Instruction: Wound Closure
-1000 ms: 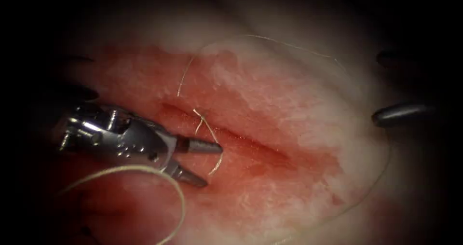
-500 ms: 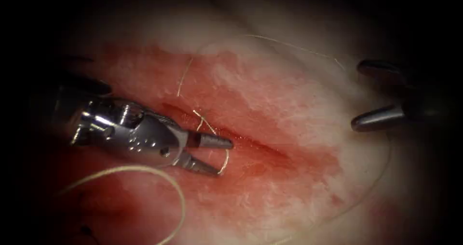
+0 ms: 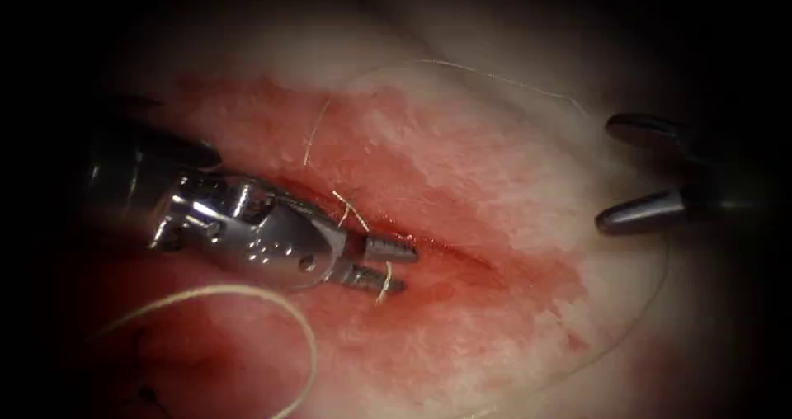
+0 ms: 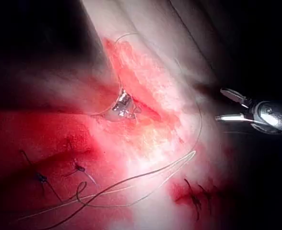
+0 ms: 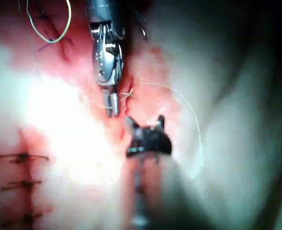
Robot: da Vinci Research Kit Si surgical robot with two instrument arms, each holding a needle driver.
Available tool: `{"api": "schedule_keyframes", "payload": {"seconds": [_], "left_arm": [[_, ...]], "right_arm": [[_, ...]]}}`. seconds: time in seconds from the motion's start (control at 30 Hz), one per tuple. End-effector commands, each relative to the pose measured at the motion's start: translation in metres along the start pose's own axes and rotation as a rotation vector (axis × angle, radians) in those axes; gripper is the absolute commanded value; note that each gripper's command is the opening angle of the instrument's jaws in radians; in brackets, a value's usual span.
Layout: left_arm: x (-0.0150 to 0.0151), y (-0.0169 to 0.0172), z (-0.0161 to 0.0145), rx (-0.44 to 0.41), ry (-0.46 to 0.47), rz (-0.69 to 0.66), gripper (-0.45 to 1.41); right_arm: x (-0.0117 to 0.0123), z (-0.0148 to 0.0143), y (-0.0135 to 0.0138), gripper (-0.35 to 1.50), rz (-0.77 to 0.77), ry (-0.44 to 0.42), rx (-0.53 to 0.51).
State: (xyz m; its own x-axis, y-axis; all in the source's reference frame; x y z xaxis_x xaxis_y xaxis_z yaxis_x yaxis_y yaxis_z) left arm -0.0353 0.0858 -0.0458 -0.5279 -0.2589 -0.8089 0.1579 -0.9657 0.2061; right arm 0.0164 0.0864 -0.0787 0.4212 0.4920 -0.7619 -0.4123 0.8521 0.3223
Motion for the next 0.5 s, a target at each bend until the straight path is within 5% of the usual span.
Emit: {"api": "schedule_keyframes", "payload": {"seconds": [0.03, 0.4, 0.43, 0.5], "left_arm": [[0.0, 0.0003, 0.0005, 0.013, 0.012, -0.003, -0.35], [0.0004, -0.0019, -0.0034, 0.097, 0.131, -0.078, -0.35], [0.0006, -0.0018, -0.0037, 0.094, 0.133, -0.098, -0.12], [0.0009, -0.0015, -0.0036, 0.094, 0.131, -0.109, -0.04]], "right_arm": [[-0.0001, 0.001, -0.0002, 1.45, 0.0, 0.003, 0.0], [-0.0006, 0.0055, -0.0024, 1.41, -0.008, 0.046, 0.056], [-0.0011, 0.0065, -0.0027, 1.41, -0.011, 0.036, 0.066], [-0.0014, 0.0069, -0.0028, 1.41, -0.01, 0.034, 0.069]]}}
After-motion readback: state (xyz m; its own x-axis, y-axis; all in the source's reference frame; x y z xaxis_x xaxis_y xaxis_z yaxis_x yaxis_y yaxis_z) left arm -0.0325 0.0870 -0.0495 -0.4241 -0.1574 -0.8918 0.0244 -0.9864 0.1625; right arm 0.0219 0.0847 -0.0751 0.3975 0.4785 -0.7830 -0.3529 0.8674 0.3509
